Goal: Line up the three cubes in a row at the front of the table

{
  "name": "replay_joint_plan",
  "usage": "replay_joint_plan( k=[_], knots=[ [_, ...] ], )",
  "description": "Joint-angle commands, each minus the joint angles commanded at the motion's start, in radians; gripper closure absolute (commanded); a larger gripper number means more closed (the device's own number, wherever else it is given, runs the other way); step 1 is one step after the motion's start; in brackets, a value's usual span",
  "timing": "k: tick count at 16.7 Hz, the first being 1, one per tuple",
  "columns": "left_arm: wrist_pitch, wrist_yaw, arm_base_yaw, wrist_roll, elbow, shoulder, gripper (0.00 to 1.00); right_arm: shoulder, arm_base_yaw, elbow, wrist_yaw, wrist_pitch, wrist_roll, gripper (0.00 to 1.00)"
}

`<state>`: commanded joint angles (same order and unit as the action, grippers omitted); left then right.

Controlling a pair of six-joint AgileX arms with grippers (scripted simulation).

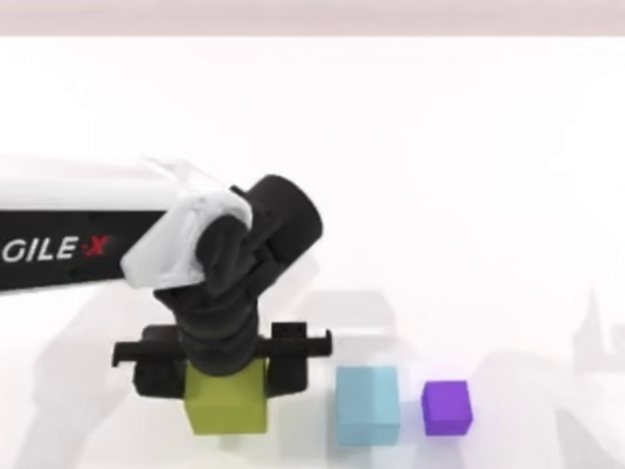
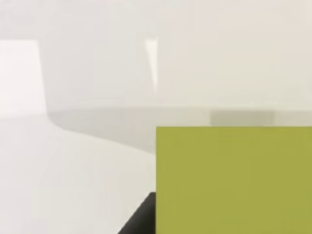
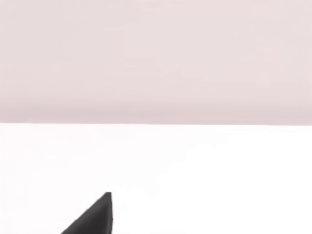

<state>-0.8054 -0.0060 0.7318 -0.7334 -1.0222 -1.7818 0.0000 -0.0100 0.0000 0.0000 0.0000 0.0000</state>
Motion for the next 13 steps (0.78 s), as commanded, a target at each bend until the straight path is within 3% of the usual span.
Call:
replay_joint_plan(
  k=[3, 13],
  knots=[
    [0.000, 0.000, 0.000, 0.000, 0.000, 0.000, 1.00, 0.000, 0.000, 0.000, 0.000, 0.000, 0.000, 0.00],
    [0.000, 0.000, 0.000, 0.000, 0.000, 0.000, 0.25, 0.000, 0.000, 0.000, 0.000, 0.000, 0.000, 0.00]
  ],
)
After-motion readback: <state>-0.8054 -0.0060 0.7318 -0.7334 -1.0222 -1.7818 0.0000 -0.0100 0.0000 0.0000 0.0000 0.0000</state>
